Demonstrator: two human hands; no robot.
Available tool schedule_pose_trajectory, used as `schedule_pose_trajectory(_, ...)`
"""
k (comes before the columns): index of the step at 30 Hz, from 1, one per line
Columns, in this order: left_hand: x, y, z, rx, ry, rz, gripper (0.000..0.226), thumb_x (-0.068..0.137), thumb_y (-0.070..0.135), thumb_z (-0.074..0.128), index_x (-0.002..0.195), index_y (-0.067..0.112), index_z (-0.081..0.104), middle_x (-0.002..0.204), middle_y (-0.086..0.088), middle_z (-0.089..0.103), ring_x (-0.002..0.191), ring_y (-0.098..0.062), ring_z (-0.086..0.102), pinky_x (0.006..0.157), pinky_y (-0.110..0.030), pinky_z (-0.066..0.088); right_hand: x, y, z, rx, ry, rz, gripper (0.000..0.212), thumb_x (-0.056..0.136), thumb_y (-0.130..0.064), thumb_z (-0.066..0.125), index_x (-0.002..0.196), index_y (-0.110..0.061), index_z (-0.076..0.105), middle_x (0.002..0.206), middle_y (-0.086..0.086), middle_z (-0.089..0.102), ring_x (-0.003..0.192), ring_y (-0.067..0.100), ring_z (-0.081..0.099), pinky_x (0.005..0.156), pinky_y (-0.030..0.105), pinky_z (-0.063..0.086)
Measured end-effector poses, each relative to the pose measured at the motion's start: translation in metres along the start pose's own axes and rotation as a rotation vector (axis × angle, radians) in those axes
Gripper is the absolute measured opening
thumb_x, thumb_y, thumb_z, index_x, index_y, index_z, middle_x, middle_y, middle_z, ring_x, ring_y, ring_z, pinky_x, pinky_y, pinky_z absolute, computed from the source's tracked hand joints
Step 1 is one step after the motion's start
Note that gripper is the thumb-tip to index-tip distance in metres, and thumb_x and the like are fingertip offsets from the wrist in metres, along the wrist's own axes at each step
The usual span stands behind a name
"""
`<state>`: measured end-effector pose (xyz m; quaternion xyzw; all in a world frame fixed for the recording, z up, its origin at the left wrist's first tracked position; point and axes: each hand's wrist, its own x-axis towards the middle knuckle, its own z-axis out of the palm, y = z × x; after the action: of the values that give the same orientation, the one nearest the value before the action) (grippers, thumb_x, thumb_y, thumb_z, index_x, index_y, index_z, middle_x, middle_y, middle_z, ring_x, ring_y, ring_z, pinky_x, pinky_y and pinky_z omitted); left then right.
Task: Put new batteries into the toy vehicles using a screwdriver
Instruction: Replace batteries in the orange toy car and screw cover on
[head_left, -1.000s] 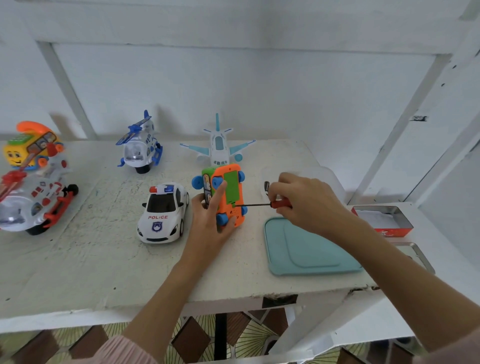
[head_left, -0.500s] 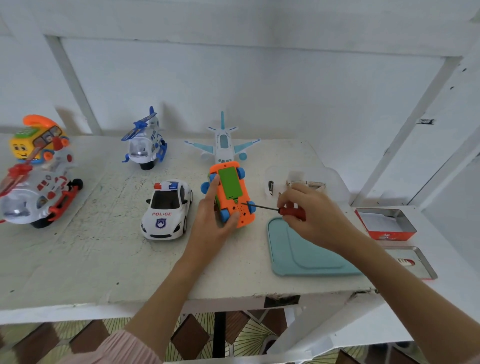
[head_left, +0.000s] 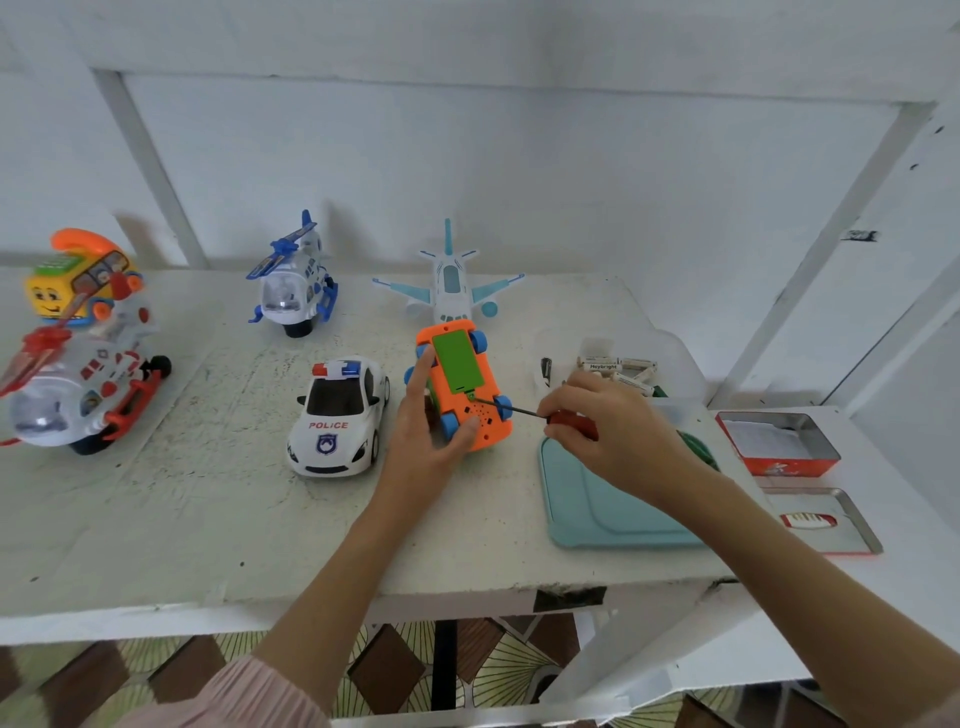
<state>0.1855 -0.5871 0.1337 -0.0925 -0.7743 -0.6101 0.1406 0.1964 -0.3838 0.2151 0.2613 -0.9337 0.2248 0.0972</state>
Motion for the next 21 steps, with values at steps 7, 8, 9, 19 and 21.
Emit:
schedule_pose_trajectory(7,0.0016,-0.0035,0.0000,-0.021,0.007,-0.002,0.079,0.089,0.008,0.062,0.135,0.052,0.015,0.140,-0.010,0.043,0.118,-0.017,0.053,0.082,-0.011,0.050,0.0045,-0.0014,-0.0040,0.001,-0.009,-0.011,0.011,0.085,-0.018,0.060,0.094,-0.018,0.067,0.090,-0.003,0.058,0.078,0.015,0.054,0.071,0.042,0.051)
schedule_pose_trajectory(8,0.0019,-0.0043,-0.0002,-0.018,0.007,-0.003,0.079,0.089,0.008,0.063,0.135,0.052,0.015,0.140,-0.009,0.043,0.117,-0.016,0.053,0.082,-0.012,0.051,0.0050,-0.0014,-0.0041,-0.001,-0.011,-0.014,0.011,0.086,-0.018,0.060,0.095,-0.018,0.067,0.090,-0.003,0.057,0.078,0.015,0.054,0.071,0.042,0.051)
schedule_pose_trajectory(9,0.0022,-0.0044,-0.0002,-0.018,0.006,-0.003,0.078,0.089,0.009,0.063,0.135,0.051,0.016,0.141,-0.008,0.042,0.118,-0.015,0.053,0.083,-0.013,0.051,0.0055,-0.0013,-0.0040,-0.004,-0.015,-0.016,0.011,0.086,-0.018,0.060,0.095,-0.018,0.067,0.089,-0.003,0.057,0.078,0.015,0.054,0.071,0.042,0.051)
schedule_pose_trajectory(19,0.0017,-0.0023,0.0001,-0.028,0.013,-0.015,0.077,0.087,0.021,0.065,0.143,0.041,0.016,0.137,0.003,0.043,0.116,-0.010,0.054,0.083,-0.014,0.050,0.0089,-0.0042,-0.0030,-0.038,-0.011,-0.032,0.011,0.086,-0.017,0.060,0.094,-0.017,0.067,0.089,-0.001,0.059,0.076,0.014,0.051,0.069,0.039,0.051)
schedule_pose_trajectory(21,0.0015,-0.0022,0.0003,-0.038,0.008,-0.020,0.078,0.089,0.014,0.065,0.143,0.041,0.015,0.138,0.003,0.043,0.117,-0.011,0.054,0.084,-0.014,0.050,0.0087,-0.0044,-0.0018,-0.059,-0.006,-0.036,0.012,0.086,-0.017,0.059,0.095,-0.017,0.066,0.091,0.000,0.059,0.076,0.017,0.053,0.067,0.038,0.050)
